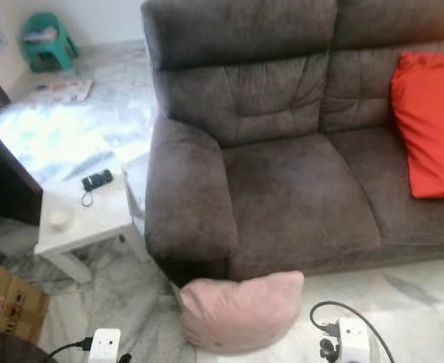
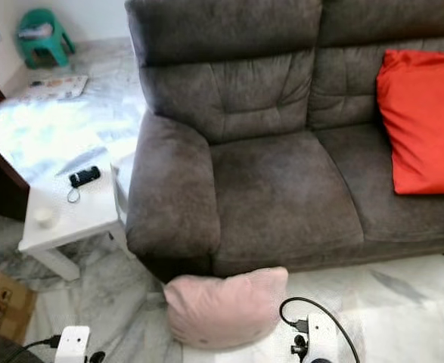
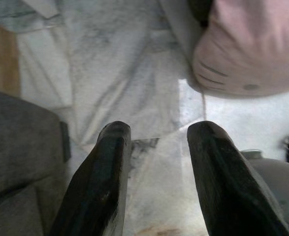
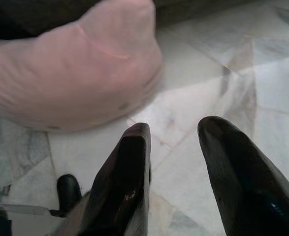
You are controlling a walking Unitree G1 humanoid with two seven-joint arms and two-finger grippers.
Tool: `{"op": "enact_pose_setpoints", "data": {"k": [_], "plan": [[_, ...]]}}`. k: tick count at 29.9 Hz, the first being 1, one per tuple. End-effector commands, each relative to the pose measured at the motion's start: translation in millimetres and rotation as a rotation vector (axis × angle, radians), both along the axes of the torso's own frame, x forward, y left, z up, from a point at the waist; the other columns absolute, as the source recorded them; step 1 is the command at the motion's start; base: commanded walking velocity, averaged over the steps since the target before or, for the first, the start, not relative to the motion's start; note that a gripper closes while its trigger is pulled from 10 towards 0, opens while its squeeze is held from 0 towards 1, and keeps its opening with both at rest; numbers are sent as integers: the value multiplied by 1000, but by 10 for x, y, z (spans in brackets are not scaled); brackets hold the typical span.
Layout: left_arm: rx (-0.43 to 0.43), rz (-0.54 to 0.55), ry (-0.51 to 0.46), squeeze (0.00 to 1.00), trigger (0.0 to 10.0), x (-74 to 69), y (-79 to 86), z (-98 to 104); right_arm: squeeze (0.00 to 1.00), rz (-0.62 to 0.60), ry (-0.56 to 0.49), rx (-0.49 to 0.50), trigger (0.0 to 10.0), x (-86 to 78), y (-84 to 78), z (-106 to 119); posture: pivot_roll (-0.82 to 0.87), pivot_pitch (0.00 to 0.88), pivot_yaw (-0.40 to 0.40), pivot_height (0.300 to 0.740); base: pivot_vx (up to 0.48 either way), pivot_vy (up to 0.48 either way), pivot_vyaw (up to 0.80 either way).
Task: Move the pillow to the sofa from floor
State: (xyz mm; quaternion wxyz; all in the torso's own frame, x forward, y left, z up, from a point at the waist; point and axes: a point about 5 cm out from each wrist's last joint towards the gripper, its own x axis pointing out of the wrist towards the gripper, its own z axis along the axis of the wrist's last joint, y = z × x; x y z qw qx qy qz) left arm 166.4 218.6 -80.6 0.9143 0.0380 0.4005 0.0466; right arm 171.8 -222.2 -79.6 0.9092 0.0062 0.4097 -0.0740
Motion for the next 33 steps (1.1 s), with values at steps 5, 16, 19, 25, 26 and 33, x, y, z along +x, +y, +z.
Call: {"op": "enact_pose_setpoints", "data": {"k": [5, 16, 19, 25, 26, 33], "plan": [[-17, 26, -21, 0, 10000, 51, -1, 23, 0, 17, 3, -1, 10000, -12, -4, -3, -39, 80, 58, 740, 0, 0, 0], [-6, 83, -6, 0, 10000, -12, 38, -1, 0, 75, -13, -30, 10000, 113, -58, 66, -54, 68, 8, 740, 0, 0, 0], [0, 104, 0, 0, 10000, -44, 42, -14, 0, 106, -15, -37, 10000, 157, -58, 87, -45, 59, -16, 740, 0, 0, 0], [-2, 99, -3, 0, 10000, -52, 16, -20, 0, 122, -35, -41, 10000, 246, -46, 131, -45, 45, -16, 740, 0, 0, 0], [-2, 99, -3, 0, 10000, -52, 16, -20, 0, 122, -35, -41, 10000, 246, -46, 131, -45, 45, -16, 740, 0, 0, 0], [-1, 84, -4, 0, 10000, -38, 13, -14, 0, 142, -47, -36, 10000, 255, 28, 124, -44, 33, -2, 740, 0, 0, 70]]}}
